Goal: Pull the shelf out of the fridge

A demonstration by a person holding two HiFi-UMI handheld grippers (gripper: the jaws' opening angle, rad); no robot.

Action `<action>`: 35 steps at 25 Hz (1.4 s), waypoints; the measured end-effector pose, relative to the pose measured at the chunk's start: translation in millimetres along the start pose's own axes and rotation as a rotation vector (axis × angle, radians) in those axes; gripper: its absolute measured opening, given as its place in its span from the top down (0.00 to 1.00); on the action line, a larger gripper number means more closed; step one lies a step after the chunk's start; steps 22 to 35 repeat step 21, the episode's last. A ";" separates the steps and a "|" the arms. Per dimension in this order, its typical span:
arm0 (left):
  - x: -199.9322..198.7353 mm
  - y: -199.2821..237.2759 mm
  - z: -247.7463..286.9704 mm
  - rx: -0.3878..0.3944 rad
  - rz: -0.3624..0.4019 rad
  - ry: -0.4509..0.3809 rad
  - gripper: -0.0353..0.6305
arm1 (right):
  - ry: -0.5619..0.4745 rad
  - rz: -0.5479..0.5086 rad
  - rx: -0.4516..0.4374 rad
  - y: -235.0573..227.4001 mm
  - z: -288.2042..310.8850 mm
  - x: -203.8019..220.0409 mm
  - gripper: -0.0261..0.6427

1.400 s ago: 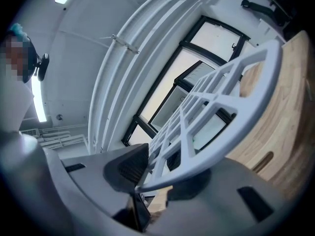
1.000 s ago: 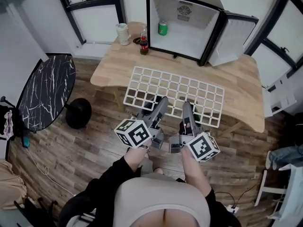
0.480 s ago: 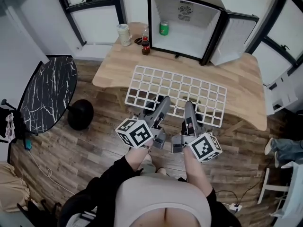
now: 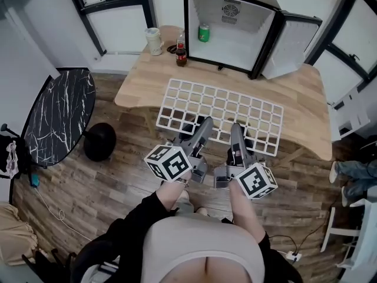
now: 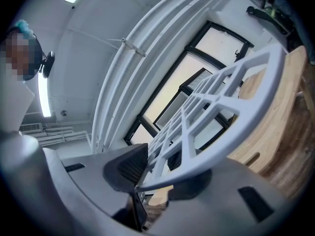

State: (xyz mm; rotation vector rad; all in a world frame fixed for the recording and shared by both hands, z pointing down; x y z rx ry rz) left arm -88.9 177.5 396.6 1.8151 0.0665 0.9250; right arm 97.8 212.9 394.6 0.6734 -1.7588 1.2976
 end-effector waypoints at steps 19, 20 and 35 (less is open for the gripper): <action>-3.0 2.4 -8.7 -0.004 -0.001 -0.014 0.72 | 0.003 -0.004 -0.003 7.3 -0.4 5.7 0.77; -3.0 2.1 -9.2 -0.003 -0.002 -0.015 0.72 | 0.002 -0.005 -0.006 7.3 -0.7 5.9 0.77; -2.9 1.8 -9.7 -0.002 -0.003 -0.016 0.72 | -0.001 -0.007 -0.009 7.2 -0.9 6.0 0.77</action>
Point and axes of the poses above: the fingertips, and each gripper's own axes: z forward along the fingers, y to its left, x out of its underside, the point moved 8 cm from there along -z, backward along the fingers, and after that the axes turned 14 degrees about -z, right-handed, at the moved point
